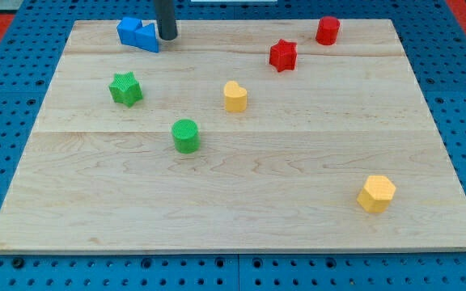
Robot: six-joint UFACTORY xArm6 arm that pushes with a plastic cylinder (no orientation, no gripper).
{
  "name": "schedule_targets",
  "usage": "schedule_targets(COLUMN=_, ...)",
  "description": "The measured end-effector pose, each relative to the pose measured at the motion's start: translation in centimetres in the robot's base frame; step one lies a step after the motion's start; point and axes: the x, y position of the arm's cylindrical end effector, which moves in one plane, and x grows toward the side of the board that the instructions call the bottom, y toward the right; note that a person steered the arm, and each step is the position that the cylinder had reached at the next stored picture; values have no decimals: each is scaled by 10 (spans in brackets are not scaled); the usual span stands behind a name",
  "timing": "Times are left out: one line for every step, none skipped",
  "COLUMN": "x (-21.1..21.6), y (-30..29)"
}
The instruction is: Move the blue triangle down a bit
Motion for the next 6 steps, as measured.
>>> schedule_targets(x=-25, y=4)
schedule_targets(x=-33, y=-37)
schedule_targets(x=-28, y=-47)
schedule_targets(x=-17, y=-47)
schedule_targets(x=-5, y=-47)
schedule_targets(x=4, y=-47)
